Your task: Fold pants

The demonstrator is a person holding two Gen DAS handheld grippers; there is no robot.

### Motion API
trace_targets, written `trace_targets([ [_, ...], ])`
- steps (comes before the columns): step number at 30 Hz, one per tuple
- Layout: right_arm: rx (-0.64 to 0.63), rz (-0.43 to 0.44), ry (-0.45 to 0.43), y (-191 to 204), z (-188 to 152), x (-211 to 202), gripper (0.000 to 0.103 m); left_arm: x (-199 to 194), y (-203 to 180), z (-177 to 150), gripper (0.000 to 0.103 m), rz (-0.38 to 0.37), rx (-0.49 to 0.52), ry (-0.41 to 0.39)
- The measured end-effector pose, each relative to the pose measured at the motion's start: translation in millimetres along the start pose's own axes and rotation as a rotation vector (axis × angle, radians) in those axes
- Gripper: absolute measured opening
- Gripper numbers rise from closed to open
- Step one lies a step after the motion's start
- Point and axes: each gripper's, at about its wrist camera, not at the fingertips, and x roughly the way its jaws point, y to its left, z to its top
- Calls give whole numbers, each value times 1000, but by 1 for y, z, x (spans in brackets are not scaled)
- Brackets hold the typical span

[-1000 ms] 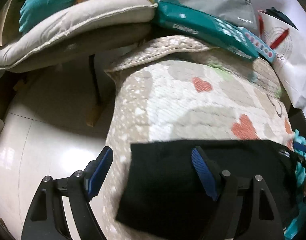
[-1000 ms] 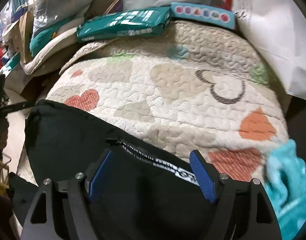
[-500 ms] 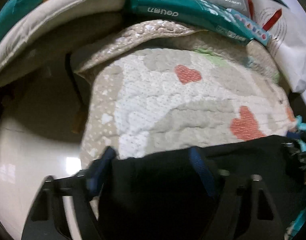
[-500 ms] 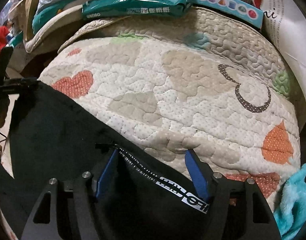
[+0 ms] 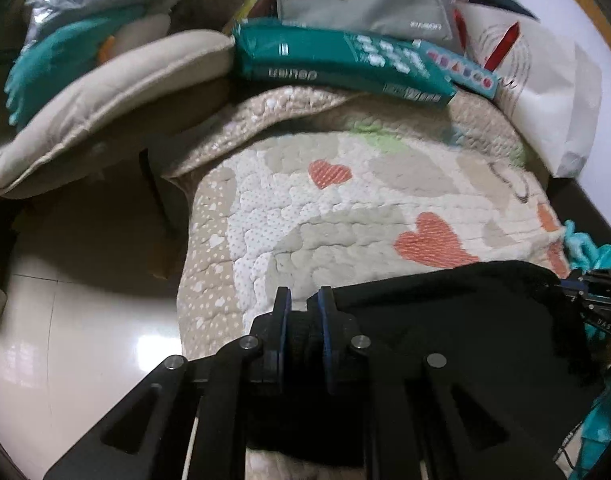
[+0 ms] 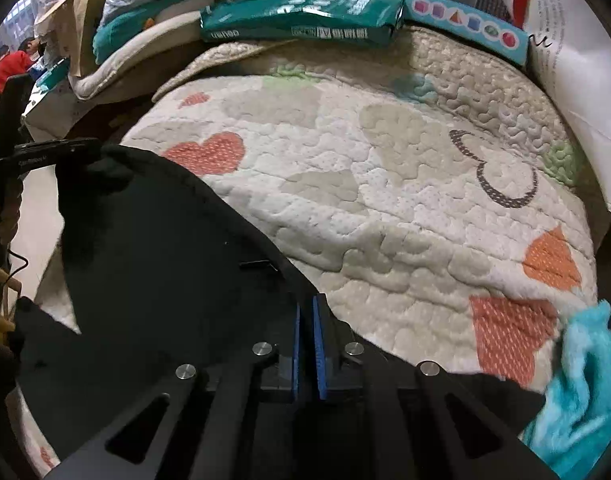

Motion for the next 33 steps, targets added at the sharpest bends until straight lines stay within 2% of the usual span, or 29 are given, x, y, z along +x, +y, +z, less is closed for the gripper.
trace_targets([
  [7,8,3,-28,23,-29,-54,5,-70,-9,-36,13,-15,-15,-56],
  [11,-14,30,-21,49,-63,-88,5,-112,-10,-78,13,-28,-65,-74],
  [14,-35,54,13,72,-98,-104,5,-133,-8,-119,13,-42,-120,-58],
  [18,-62,87,102,99,-151,-106,5,-140,-7,-175,13,-35,-197,18],
  [22,-86,97,206,119,-195,-89,5,-122,-12,-221,15,55,-221,147],
  [24,-108,87,236,126,-206,-82,6,-109,-16,-239,19,107,-214,246],
  [26,-131,64,250,131,-211,-80,11,-112,-18,-246,23,134,-216,263],
  [27,-130,62,254,131,-211,-81,16,-116,-19,-248,36,160,-213,271],
  [28,-128,56,257,130,-212,-82,30,-121,-19,-248,50,192,-212,278],
  [29,-120,43,256,129,-213,-85,40,-130,-17,-249,53,209,-217,272],
  [30,-113,26,253,127,-215,-89,58,-135,-14,-249,53,203,-220,268],
  [31,-109,18,247,126,-216,-93,62,-142,-11,-248,53,194,-224,267],
  [33,-109,19,219,123,-211,-105,62,-160,-1,-244,53,247,-239,240],
])
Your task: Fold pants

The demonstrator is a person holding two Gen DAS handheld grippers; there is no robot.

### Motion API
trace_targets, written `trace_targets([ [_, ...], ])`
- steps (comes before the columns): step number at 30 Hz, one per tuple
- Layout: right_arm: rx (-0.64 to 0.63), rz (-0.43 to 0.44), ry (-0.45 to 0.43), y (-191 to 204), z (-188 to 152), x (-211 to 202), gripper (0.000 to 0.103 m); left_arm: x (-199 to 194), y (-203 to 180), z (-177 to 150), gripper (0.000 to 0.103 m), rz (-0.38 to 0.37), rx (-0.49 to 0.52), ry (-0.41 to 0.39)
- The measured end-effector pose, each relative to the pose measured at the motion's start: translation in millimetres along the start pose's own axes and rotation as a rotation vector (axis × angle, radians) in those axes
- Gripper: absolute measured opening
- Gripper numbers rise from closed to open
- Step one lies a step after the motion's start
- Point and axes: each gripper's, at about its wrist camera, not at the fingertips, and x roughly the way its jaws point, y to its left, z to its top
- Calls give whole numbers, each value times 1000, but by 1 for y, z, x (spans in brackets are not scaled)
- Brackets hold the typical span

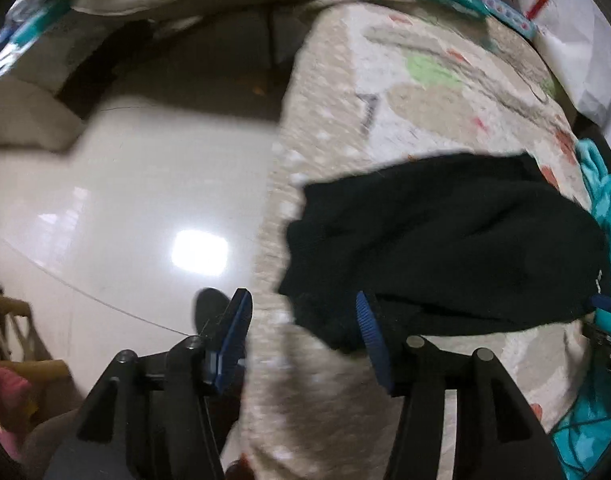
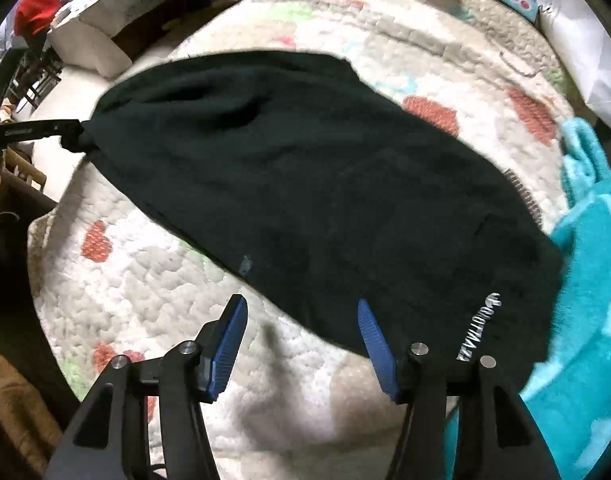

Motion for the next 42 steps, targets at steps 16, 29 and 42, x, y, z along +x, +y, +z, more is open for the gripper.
trace_targets([
  [16,42,66,-73,58,67,42,29,56,-49,29,66,273,163,-111],
  [29,-122,134,-67,98,91,14,29,37,64,8,74,58,-418,-68],
  [42,-658,167,-68,254,219,99,26,69,57,-27,74,-57,-502,73],
])
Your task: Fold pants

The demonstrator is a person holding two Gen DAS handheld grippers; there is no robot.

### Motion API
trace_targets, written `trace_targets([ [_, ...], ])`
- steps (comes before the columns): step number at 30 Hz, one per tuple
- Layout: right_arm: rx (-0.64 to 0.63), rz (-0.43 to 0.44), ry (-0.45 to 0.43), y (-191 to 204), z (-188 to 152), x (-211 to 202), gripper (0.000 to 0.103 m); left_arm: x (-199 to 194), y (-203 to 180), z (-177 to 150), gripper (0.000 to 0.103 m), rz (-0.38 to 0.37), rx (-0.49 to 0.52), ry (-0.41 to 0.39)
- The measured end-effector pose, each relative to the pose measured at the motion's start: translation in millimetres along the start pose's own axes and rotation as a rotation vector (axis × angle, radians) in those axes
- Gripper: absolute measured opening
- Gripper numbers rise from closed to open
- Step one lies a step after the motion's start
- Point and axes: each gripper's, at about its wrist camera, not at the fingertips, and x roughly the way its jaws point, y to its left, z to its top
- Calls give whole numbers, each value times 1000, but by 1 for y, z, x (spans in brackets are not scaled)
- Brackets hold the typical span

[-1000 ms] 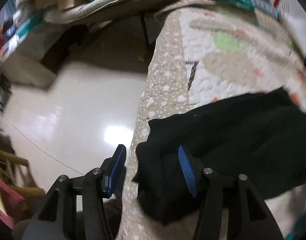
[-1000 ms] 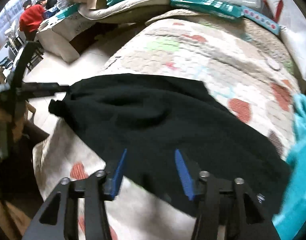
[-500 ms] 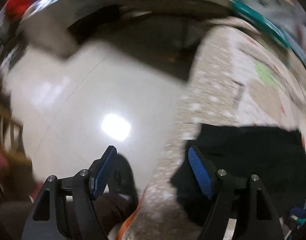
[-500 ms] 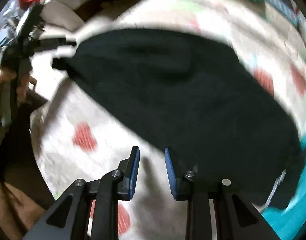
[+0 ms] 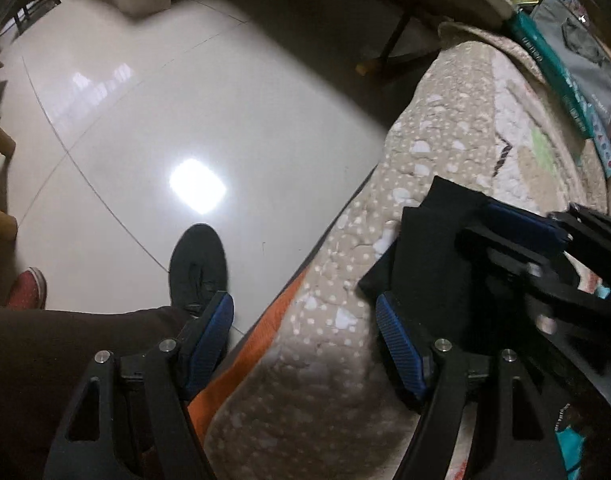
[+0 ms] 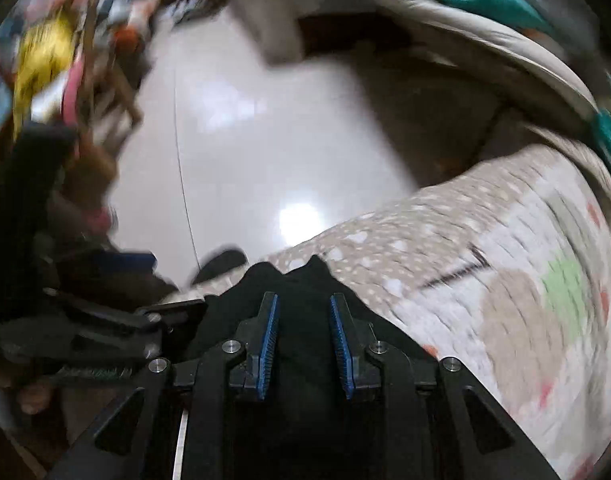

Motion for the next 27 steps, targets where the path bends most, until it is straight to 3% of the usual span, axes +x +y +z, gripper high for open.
trace_targets([
  [1,-20,-14,30,0,2,9,11,1,-2,0,74,16,13,3],
  [2,-28,-11,45,1,6,14,3,3,-3,0,74,23,20,10],
  [5,5,-67,27,-7,27,19,0,7,-4,-1,74,28,12,27],
  [9,91,-220,-2,-31,49,30,1,6,0,3,74,30,1,19],
  [11,144,-147,-43,-44,50,24,1,6,7,3,74,37,-18,20],
  [12,158,-84,-50,-44,49,20,3,7,7,4,74,30,-27,26],
  [14,130,30,-30,-36,48,11,22,8,9,4,74,8,-50,41],
  [15,102,53,-28,-31,44,7,43,7,8,4,74,4,-52,41],
  [16,51,63,-32,-22,41,3,57,5,8,4,74,3,-51,34],
  [18,-26,51,-21,-9,35,6,58,2,9,3,73,11,-51,16],
  [19,-57,41,-5,-3,33,11,54,2,10,3,73,29,-44,13],
  [20,-74,33,14,0,33,17,42,2,13,3,73,23,-59,15],
  [21,-69,46,41,4,32,23,9,2,16,3,73,20,-72,16],
  [27,11,-3,45,-5,44,37,8,2,23,6,73,41,-108,2],
])
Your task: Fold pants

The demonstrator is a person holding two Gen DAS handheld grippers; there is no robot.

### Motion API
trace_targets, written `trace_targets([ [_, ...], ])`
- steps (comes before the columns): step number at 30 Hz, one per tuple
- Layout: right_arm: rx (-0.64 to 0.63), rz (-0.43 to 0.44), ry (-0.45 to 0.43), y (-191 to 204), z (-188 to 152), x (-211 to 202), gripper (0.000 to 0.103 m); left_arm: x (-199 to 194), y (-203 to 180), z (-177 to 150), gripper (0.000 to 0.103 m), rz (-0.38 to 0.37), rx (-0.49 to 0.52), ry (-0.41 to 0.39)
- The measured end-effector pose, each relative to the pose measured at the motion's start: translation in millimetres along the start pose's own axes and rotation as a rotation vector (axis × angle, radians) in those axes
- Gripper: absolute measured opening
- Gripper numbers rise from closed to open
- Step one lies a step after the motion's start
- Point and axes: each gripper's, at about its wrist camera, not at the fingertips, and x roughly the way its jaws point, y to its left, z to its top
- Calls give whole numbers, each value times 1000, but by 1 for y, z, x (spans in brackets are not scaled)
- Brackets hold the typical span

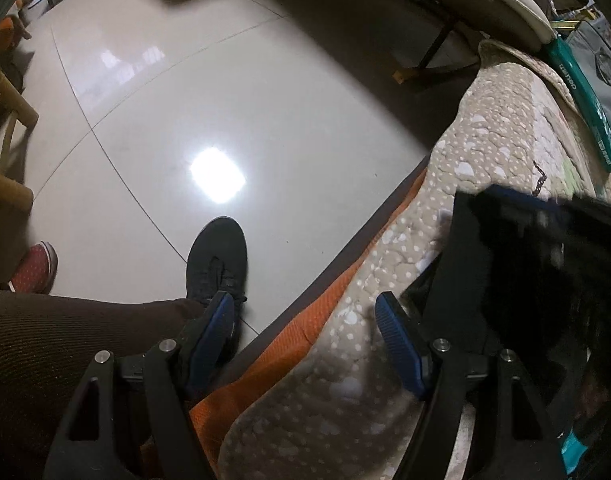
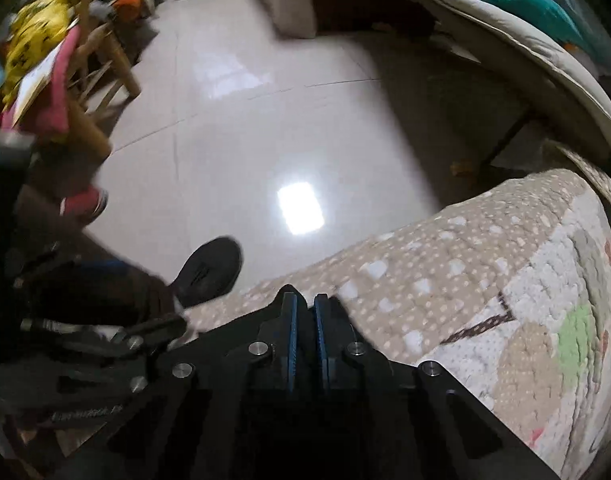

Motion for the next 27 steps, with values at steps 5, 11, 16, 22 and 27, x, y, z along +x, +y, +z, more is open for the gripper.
trace_targets([
  [5,119,-7,-18,-20,9,4,9,3,-4,0,73,12,16,4],
  [11,225,-63,-98,-34,-2,-33,50,-5,2,5,73,-23,-42,-36],
  [16,550,-178,-240,-77,-111,-119,59,-14,2,5,73,-67,-67,-68],
  [22,1025,-416,-287,-125,-315,-227,61,-23,-16,-1,73,-76,-9,-106],
  [27,1215,-512,-420,-85,-417,-272,69,-31,-48,-7,73,3,96,-206],
])
